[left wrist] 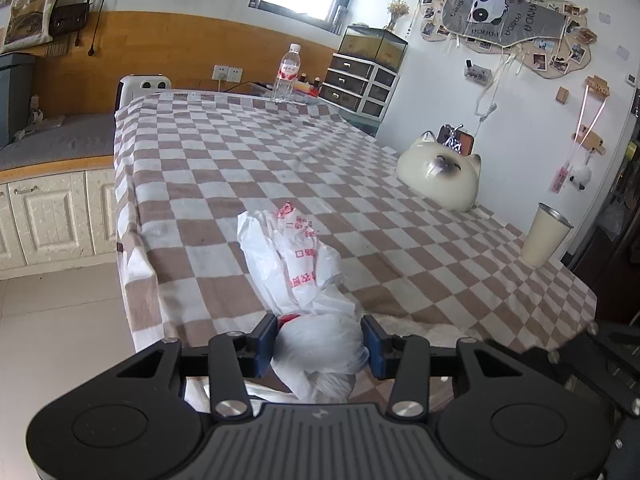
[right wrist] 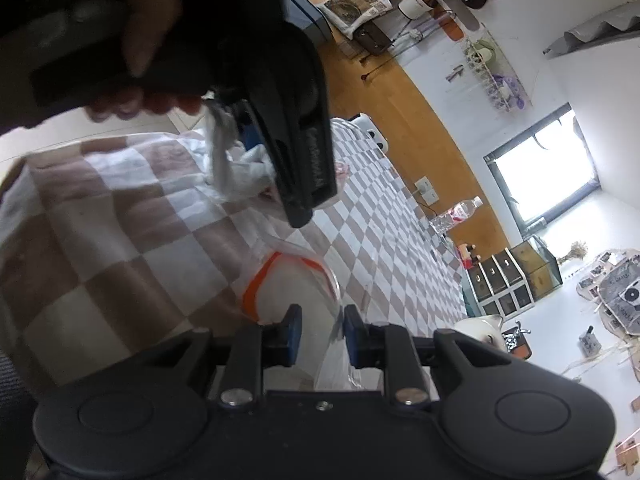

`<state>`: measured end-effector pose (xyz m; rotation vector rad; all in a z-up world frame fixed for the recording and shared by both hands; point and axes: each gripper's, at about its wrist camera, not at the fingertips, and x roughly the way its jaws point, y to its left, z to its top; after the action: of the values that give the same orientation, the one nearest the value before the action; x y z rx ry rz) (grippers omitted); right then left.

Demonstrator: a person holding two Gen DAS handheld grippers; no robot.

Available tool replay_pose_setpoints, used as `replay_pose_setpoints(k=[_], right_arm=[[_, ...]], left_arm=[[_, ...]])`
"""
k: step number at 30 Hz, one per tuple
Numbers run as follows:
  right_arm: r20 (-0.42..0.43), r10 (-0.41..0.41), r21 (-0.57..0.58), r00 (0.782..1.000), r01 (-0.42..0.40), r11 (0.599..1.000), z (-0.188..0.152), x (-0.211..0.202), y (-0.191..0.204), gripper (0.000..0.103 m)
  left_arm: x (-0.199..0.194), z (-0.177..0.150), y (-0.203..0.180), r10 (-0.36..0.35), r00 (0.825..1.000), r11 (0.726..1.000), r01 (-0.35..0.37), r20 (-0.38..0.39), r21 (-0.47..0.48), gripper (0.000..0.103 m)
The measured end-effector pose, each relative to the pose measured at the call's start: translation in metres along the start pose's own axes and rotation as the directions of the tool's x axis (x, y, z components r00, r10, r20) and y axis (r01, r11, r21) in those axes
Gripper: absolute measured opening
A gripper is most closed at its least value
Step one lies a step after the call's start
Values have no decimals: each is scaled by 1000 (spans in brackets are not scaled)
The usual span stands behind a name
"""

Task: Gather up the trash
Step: 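Close the left tool on the white bag while the right tool grasps the clear bag, lifting both, then carry the white bag in the left tool and clear bag in the right tool over the wastebasket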

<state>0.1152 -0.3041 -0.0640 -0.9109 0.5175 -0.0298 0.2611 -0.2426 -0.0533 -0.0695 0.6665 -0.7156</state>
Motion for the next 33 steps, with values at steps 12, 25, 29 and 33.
replay_pose_setpoints(k=[12, 25, 29, 33], right_arm=[[23, 51, 322, 998, -55, 945, 17, 1, -55, 8], [171, 117, 618, 978, -199, 761, 66, -16, -69, 8], [199, 136, 650, 970, -235, 723, 83, -12, -58, 8], [213, 159, 672, 964, -263, 693, 98, -3, -45, 8]], left_arm=[[-50, 12, 12, 53, 995, 999, -54, 82, 10, 45], [-128, 6, 56, 200, 966, 980, -200, 161, -19, 45], [-148, 0, 73, 252, 953, 968, -250, 167, -34, 45], [-167, -4, 92, 307, 935, 952, -304, 177, -46, 45]])
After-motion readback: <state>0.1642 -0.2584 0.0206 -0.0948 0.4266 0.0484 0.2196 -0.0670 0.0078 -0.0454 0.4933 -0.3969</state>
